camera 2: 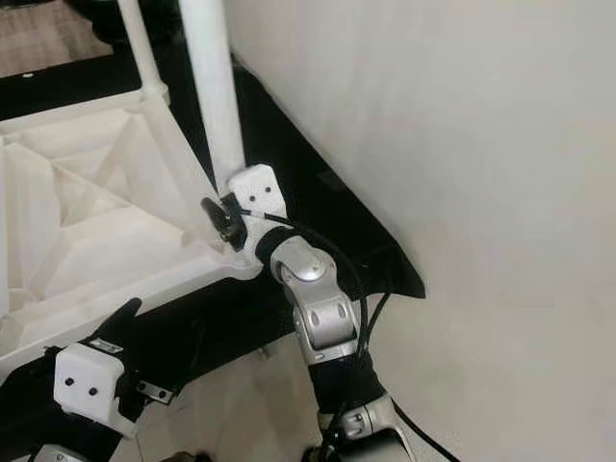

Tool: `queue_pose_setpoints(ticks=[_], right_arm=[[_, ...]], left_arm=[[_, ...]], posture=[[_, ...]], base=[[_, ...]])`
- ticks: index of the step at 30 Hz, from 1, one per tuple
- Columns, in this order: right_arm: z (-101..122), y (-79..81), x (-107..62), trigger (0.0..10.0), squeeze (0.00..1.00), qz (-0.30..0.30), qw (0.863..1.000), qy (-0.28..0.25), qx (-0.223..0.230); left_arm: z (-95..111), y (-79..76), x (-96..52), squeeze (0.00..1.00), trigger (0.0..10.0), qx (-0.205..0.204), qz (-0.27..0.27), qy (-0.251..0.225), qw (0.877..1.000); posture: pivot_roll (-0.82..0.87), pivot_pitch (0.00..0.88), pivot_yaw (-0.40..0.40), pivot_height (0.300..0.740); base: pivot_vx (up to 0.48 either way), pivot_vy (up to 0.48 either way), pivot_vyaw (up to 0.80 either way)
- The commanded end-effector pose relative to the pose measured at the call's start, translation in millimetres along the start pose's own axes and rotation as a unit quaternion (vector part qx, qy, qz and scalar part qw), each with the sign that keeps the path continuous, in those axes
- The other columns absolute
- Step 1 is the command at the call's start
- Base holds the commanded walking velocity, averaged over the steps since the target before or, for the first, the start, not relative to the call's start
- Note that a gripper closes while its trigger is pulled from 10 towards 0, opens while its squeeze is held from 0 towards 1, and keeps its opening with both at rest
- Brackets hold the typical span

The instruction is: Building children table

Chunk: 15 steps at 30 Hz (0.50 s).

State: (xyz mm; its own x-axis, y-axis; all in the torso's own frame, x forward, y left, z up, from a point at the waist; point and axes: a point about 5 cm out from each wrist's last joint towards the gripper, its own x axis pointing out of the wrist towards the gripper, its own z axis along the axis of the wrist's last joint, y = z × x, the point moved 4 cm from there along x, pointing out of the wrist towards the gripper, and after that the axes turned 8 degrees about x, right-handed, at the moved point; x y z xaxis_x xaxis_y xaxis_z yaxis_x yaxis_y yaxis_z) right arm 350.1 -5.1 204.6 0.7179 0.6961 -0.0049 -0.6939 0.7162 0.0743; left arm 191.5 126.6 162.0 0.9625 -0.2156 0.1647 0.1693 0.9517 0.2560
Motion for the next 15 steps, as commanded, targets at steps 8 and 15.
queue_pose_setpoints(ticks=[8, 15], right_arm=[[16.8, 11.0, -6.2, 10.0, 1.0, 0.251, 0.965, 0.019, -0.075], [24.9, -0.4, -7.5, 10.0, 0.0, 0.327, 0.939, 0.044, -0.102]], left_arm=[[-6.2, -1.1, -0.1, 0.0, 10.0, -0.011, -0.004, 0.005, 1.0], [-4.6, -2.6, -1.7, 0.0, 10.0, -0.014, -0.006, 0.004, 1.0]], posture=[[0.07, 0.169, -0.041, 0.74], [0.08, 0.18, -0.04, 0.74]], base=[[0.0, 0.0, 0.0], [0.0, 0.0, 0.0]])
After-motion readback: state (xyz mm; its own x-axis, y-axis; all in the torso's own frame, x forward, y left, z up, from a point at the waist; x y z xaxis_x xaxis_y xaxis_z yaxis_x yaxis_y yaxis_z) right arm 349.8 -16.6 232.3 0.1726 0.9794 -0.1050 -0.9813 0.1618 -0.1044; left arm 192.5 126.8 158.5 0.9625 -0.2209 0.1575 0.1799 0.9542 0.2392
